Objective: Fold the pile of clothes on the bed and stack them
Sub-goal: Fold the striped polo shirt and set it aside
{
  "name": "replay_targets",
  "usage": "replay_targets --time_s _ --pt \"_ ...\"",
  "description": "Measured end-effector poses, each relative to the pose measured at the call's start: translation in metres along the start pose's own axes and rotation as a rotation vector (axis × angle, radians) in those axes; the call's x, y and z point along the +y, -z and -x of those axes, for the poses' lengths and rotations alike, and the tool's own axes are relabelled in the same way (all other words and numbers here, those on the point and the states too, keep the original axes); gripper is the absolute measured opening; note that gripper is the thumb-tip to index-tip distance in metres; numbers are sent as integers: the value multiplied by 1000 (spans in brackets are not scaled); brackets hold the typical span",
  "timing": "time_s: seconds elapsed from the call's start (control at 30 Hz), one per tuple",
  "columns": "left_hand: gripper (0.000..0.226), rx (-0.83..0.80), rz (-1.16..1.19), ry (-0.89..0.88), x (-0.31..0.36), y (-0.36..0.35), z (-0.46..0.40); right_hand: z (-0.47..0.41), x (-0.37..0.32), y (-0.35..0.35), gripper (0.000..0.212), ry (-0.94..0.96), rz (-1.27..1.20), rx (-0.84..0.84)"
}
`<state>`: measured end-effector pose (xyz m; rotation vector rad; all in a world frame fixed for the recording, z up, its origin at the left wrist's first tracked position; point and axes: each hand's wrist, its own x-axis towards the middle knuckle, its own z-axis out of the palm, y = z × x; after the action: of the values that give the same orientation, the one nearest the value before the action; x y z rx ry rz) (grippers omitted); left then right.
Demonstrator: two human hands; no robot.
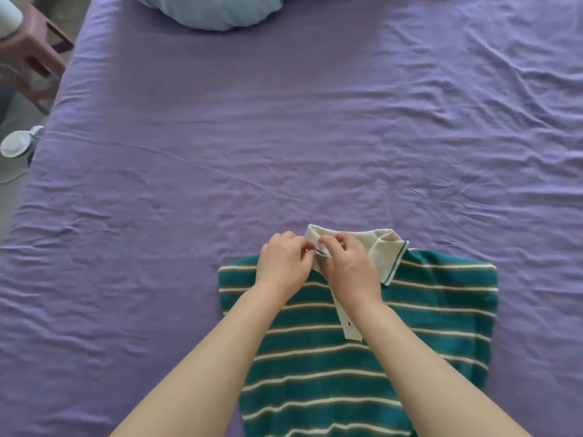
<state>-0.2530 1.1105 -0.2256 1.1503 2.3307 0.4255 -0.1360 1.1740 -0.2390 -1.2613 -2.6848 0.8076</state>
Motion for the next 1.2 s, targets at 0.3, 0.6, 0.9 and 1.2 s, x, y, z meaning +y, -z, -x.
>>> replay_targets --time_s 0.3,0.6,0.9,1.2 --pt "26 -164 70 265 4 -1 -6 -11 18 13 12 -433 -438 96" --pt "19 -45 548 552 2 -6 -20 4 4 22 17 -213 -209 80" --pt "30 -278 643 662 2 19 -49 34 -23 6 28 262 154 -86" --pt "18 -180 726 556 -3 11 -54 15 -6 -5 37 -129 -69 -116"
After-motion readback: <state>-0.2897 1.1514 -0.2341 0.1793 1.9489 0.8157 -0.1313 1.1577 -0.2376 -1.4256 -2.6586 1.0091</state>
